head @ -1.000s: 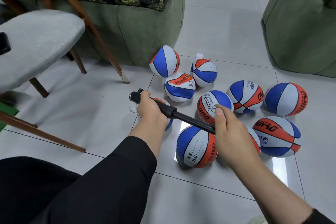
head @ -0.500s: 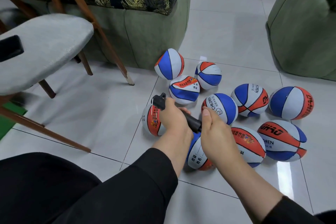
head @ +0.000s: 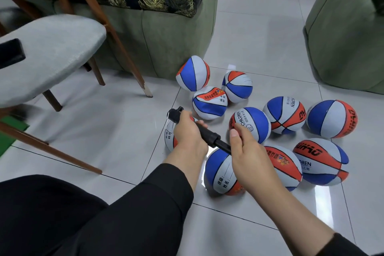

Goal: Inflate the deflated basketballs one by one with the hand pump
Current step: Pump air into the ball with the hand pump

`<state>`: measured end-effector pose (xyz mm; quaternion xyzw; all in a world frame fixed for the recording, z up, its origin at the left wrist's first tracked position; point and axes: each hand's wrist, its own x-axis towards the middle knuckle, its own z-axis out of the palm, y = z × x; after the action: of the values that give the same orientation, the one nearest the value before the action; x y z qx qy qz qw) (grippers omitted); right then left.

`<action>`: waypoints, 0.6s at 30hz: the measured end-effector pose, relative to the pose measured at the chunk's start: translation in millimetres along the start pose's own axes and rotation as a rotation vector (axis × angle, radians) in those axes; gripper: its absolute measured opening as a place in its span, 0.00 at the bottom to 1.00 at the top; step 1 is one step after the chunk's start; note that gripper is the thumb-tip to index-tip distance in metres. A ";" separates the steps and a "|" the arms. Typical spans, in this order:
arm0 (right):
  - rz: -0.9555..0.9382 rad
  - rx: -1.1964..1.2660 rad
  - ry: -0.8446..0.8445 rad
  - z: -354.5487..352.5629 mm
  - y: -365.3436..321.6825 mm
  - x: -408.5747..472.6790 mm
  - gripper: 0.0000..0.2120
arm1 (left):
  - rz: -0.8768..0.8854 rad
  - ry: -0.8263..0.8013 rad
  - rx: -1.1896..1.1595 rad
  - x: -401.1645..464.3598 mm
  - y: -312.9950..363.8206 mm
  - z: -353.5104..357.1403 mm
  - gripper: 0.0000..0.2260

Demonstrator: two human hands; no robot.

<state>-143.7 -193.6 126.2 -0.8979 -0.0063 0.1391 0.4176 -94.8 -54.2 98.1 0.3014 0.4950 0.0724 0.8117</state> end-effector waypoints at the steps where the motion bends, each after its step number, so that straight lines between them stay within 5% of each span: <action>1: 0.002 -0.001 0.003 -2.0 1.6 -1.7 0.25 | 0.003 0.012 -0.008 2.1 3.0 -0.6 0.06; 18: 0.011 -0.001 0.078 -31.0 10.2 -17.9 0.22 | 0.017 0.095 -0.040 12.2 29.6 -7.7 0.06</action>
<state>-154.1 -225.7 141.8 -0.9029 0.0151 0.1061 0.4162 -89.9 -21.9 102.8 0.2855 0.5288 0.1034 0.7926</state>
